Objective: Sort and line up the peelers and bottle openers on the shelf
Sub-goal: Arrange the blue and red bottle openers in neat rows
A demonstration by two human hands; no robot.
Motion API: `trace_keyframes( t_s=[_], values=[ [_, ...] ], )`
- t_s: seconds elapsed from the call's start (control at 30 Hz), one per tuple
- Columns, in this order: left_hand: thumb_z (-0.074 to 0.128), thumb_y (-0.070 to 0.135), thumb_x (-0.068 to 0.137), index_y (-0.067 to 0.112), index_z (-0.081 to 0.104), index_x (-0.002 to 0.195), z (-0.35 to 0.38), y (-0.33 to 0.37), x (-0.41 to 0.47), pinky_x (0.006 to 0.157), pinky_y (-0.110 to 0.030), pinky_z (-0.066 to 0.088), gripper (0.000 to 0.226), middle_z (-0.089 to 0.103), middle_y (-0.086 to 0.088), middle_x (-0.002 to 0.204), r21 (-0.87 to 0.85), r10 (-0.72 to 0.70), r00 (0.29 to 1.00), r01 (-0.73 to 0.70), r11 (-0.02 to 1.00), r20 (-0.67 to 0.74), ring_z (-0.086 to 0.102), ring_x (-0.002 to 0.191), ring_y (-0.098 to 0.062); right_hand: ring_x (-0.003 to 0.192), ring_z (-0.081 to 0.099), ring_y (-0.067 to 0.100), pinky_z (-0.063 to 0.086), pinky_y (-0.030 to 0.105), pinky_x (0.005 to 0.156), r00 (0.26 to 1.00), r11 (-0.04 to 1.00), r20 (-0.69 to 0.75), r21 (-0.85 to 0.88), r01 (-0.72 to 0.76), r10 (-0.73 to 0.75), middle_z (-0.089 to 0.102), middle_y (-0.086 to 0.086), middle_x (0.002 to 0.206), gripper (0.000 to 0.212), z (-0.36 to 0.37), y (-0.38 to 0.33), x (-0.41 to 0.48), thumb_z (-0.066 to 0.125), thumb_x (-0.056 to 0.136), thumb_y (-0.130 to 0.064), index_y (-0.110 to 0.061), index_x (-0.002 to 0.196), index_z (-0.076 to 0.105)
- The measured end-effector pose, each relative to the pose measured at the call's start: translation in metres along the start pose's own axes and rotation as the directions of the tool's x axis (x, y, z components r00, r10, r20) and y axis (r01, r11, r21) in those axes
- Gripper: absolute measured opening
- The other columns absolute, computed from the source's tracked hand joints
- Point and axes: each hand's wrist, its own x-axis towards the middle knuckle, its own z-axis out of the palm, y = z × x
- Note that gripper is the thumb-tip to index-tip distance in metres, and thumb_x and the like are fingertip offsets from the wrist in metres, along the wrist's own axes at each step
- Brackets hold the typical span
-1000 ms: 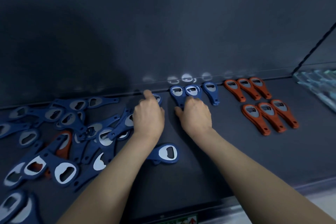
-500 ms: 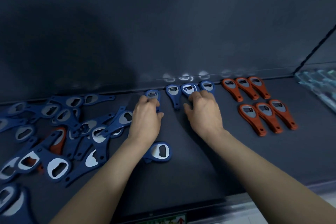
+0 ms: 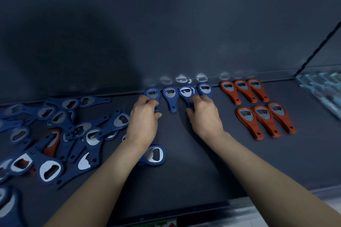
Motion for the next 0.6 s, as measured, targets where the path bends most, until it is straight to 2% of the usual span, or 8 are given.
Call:
trace_keyframes(
  t_s=[0.1, 0.17, 0.3, 0.37, 0.5, 0.6],
  values=[
    [0.068, 0.003, 0.080, 0.000, 0.066, 0.108, 0.002, 0.009, -0.002, 0.090, -0.041, 0.040, 0.028, 0.057, -0.014, 0.109, 0.113, 0.148, 0.989, -0.147, 0.983, -0.001, 0.049, 0.104, -0.033, 0.096, 0.052, 0.031, 0.043, 0.033, 0.075, 1.000, 1.000, 0.002, -0.002, 0.015, -0.015, 0.053, 0.015, 0.104, 0.022, -0.001, 0.001, 0.000, 0.052, 0.091, -0.009, -0.001, 0.112, 0.057],
    [0.064, 0.004, 0.084, 0.003, 0.064, 0.115, 0.005, 0.017, 0.001, 0.091, -0.039, 0.040, 0.031, 0.056, -0.011, 0.110, 0.116, 0.197, 0.978, -0.204, 0.972, 0.072, 0.051, 0.103, -0.032, 0.096, 0.052, 0.031, 0.043, 0.033, 0.074, 1.000, 0.999, -0.001, -0.025, 0.021, -0.021, 0.054, 0.016, 0.103, 0.022, -0.001, 0.000, 0.001, 0.051, 0.092, -0.010, -0.001, 0.111, 0.056],
    [0.054, 0.005, 0.091, 0.009, 0.058, 0.126, 0.013, 0.025, 0.008, 0.089, -0.038, 0.046, 0.035, 0.051, -0.006, 0.117, 0.059, 0.206, 0.963, -0.219, 0.974, 0.177, 0.054, 0.103, -0.026, 0.096, 0.052, 0.030, 0.038, 0.029, 0.071, 1.000, 0.997, -0.019, -0.075, 0.018, -0.019, 0.055, 0.014, 0.101, 0.018, 0.001, 0.000, 0.002, 0.048, 0.093, -0.012, -0.002, 0.106, 0.056],
    [0.053, 0.004, 0.092, 0.008, 0.061, 0.122, 0.015, 0.024, 0.010, 0.087, -0.038, 0.046, 0.032, 0.053, -0.007, 0.114, 0.054, 0.213, 0.961, -0.226, 0.973, 0.173, 0.055, 0.102, -0.026, 0.099, 0.052, 0.030, 0.035, 0.028, 0.070, 1.000, 0.996, -0.028, -0.092, 0.012, -0.014, 0.055, 0.014, 0.102, 0.018, 0.002, -0.001, 0.001, 0.046, 0.094, -0.012, -0.003, 0.106, 0.055],
    [0.052, 0.004, 0.091, 0.007, 0.063, 0.118, 0.019, 0.023, 0.011, 0.083, -0.039, 0.047, 0.029, 0.056, -0.008, 0.108, 0.056, 0.215, 0.964, -0.226, 0.973, 0.157, 0.056, 0.099, -0.027, 0.102, 0.051, 0.030, 0.039, 0.031, 0.076, 0.999, 0.995, -0.036, -0.101, 0.001, -0.005, 0.056, 0.015, 0.106, 0.022, 0.003, -0.002, 0.003, 0.043, 0.094, -0.011, -0.005, 0.112, 0.053],
    [0.050, 0.006, 0.092, 0.008, 0.062, 0.119, 0.021, 0.022, 0.011, 0.082, -0.038, 0.048, 0.029, 0.057, -0.008, 0.108, 0.083, 0.221, 0.961, -0.237, 0.968, 0.165, 0.056, 0.100, -0.027, 0.101, 0.051, 0.029, 0.039, 0.029, 0.075, 1.000, 0.994, -0.028, -0.107, 0.004, -0.007, 0.056, 0.014, 0.105, 0.023, 0.002, -0.001, 0.004, 0.042, 0.093, -0.009, -0.005, 0.112, 0.054]
  ],
)
